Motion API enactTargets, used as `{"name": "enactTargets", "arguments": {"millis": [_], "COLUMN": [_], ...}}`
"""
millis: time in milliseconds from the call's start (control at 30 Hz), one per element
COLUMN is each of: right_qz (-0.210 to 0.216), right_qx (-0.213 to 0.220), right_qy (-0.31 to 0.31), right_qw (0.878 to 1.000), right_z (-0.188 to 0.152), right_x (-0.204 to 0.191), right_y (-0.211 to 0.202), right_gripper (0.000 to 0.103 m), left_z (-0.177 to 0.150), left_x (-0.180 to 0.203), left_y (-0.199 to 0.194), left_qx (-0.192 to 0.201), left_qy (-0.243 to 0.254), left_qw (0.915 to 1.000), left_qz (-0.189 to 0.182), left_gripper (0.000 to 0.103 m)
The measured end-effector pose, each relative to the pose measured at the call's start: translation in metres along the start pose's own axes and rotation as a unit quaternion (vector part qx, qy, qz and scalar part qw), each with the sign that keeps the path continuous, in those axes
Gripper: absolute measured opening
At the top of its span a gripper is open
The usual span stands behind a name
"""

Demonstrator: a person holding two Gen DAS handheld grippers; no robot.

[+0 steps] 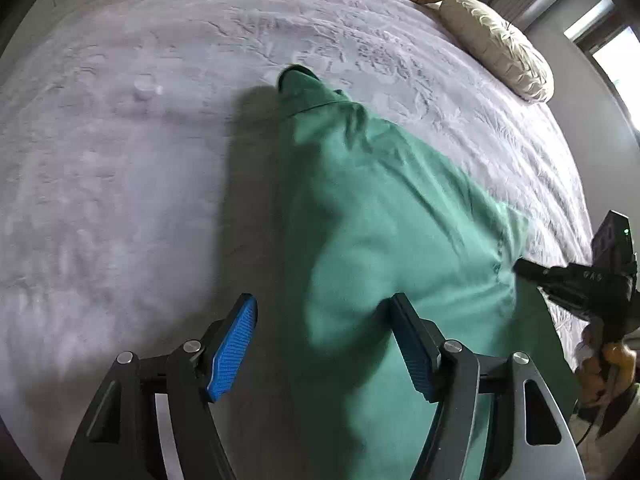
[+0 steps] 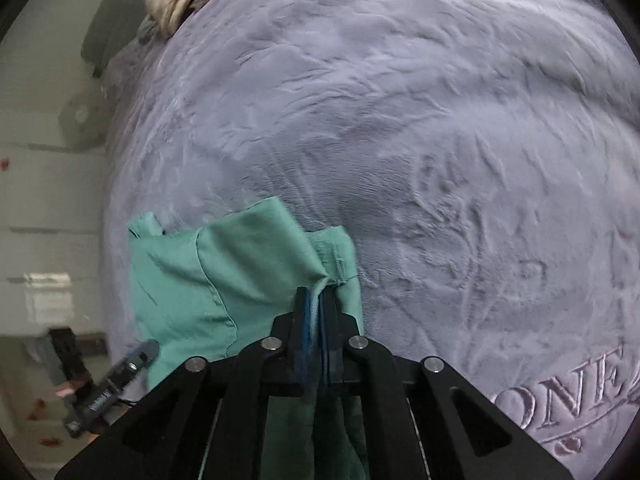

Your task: Fold large clothes

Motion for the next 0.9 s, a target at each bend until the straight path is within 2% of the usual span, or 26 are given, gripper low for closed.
{"name": "enactTargets", "arguments": {"millis": [100, 133, 200, 233, 267, 300, 333, 400, 500, 533, 567, 600, 700, 767, 900], "right_qz": [0.011, 0.011, 0.005, 0.009, 0.011, 0.011, 0.010, 0.009, 0.003, -0.010, -0.030, -0.046, -0.064, -0.051, -0.015], "right_qx": [-0.007, -0.007, -0.008, -0.012, -0.016, -0.021, -0.020, -0.018, -0.022, -0.030, -0.035, -0.041, -0.053, -0.065, -0.070], "right_qy": [0.004, -0.008, -0.041, -0.058, -0.067, -0.081, -0.090, -0.113, -0.132, -0.142, -0.148, -0.147, -0.109, -0.068, -0.024], "right_qw": [1.000, 1.000, 0.999, 0.998, 0.998, 0.996, 0.996, 0.993, 0.991, 0.989, 0.988, 0.987, 0.991, 0.994, 0.997], "right_z": [-0.007, -0.012, -0.029, -0.043, -0.051, -0.066, -0.077, -0.102, -0.129, -0.138, -0.150, -0.152, -0.165, -0.170, -0.178], "right_x": [0.005, 0.003, -0.003, -0.006, -0.007, -0.008, -0.009, -0.011, -0.015, -0.015, -0.008, -0.002, 0.027, 0.048, 0.069], "right_y": [-0.021, -0.031, -0.051, -0.063, -0.069, -0.077, -0.084, -0.099, -0.105, -0.101, -0.096, -0.090, -0.076, -0.064, -0.050], "right_gripper": [0.007, 0.014, 0.016, 0.027, 0.047, 0.057, 0.061, 0.061, 0.054, 0.039, 0.017, 0.008, 0.006, 0.001, 0.000], "left_z": [-0.012, -0.020, -0.038, -0.049, -0.059, -0.071, -0.080, -0.098, -0.126, -0.132, -0.139, -0.144, -0.152, -0.156, -0.166], "left_x": [0.006, 0.009, 0.018, 0.022, 0.027, 0.033, 0.038, 0.050, 0.055, 0.054, 0.051, 0.048, 0.039, 0.037, 0.038], "left_y": [-0.023, -0.033, -0.046, -0.051, -0.054, -0.058, -0.061, -0.060, -0.047, -0.042, -0.039, -0.037, -0.036, -0.035, -0.028], "left_qx": [-0.001, -0.004, -0.018, -0.024, -0.032, -0.041, -0.046, -0.060, -0.088, -0.095, -0.094, -0.089, -0.078, -0.074, -0.063], "left_qy": [0.041, 0.051, 0.066, 0.070, 0.075, 0.080, 0.084, 0.088, 0.086, 0.088, 0.091, 0.090, 0.074, 0.073, 0.095], "left_qw": [0.9984, 0.9979, 0.9971, 0.9968, 0.9963, 0.9957, 0.9953, 0.9943, 0.9923, 0.9916, 0.9913, 0.9919, 0.9942, 0.9946, 0.9933], "left_qz": [0.039, 0.040, 0.033, 0.030, 0.025, 0.019, 0.015, 0.001, 0.001, 0.005, 0.010, 0.010, 0.005, 0.001, 0.018], "left_gripper": [0.070, 0.069, 0.069, 0.069, 0.070, 0.070, 0.070, 0.070, 0.070, 0.070, 0.070, 0.070, 0.078, 0.078, 0.078]}}
Point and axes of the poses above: each gripper's, at about its wrist camera, not at the fingertips, and y roughly the way its jaws point, x to its right, z to its top, the point moved 7 cm from there along y, roughly the way its jaws point, and after that the axes turned 13 degrees about -z, right-handed, at the moved point
